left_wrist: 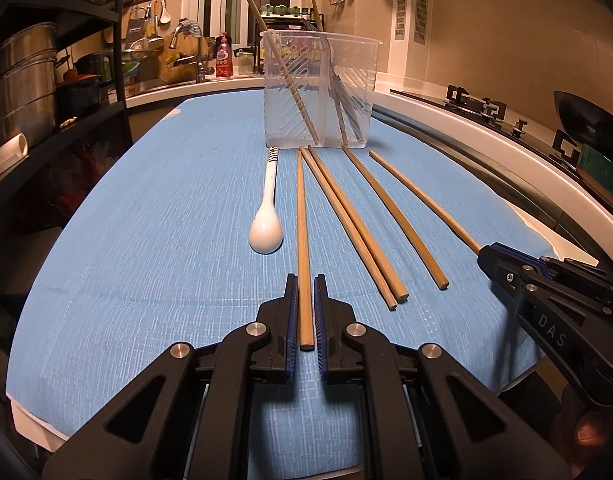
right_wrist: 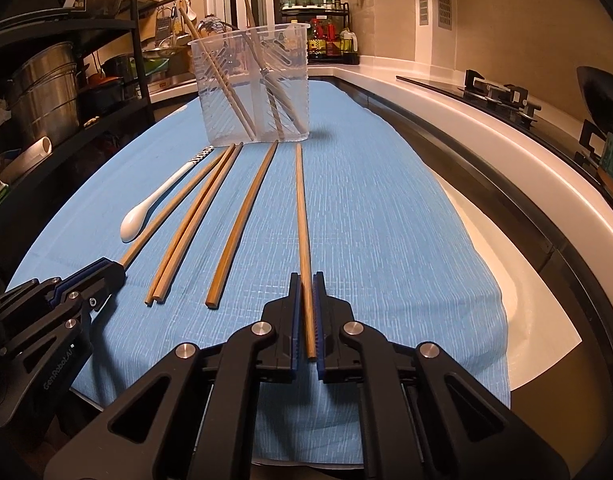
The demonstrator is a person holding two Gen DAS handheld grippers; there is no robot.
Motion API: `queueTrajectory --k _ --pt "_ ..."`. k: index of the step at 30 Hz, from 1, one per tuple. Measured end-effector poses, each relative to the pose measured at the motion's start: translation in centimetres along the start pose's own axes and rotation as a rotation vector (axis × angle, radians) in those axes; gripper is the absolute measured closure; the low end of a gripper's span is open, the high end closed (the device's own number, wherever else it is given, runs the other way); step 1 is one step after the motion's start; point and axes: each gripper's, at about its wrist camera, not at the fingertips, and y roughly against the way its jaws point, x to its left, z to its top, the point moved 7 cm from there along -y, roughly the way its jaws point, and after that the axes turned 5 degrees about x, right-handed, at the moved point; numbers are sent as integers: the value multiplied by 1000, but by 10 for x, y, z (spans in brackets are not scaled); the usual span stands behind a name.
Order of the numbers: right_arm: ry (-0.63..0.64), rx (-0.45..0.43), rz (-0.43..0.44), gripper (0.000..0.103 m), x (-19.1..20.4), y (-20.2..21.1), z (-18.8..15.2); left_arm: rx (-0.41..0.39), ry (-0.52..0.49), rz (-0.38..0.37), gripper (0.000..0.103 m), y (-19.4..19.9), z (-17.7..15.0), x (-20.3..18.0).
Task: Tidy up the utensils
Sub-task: 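Grasp a wooden chopstick with the left tool while the right tool grasps another chopstick, then lift both held chopsticks and carry them over the clear container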
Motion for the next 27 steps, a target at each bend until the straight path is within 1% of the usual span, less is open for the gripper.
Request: queueTrajectory --k 12,18,21,27 --pt "16 -7 -12 98 1 1 0 0 -4 0 95 0 0 0" --pt "1 5 0 98 0 2 1 9 4 -15 96 0 2 1" --pt "2 -7 -9 98 -1 7 5 20 12 -30 96 0 4 4" --pt "13 -35 -11 98 0 21 13 -13 7 -33 96 14 11 5"
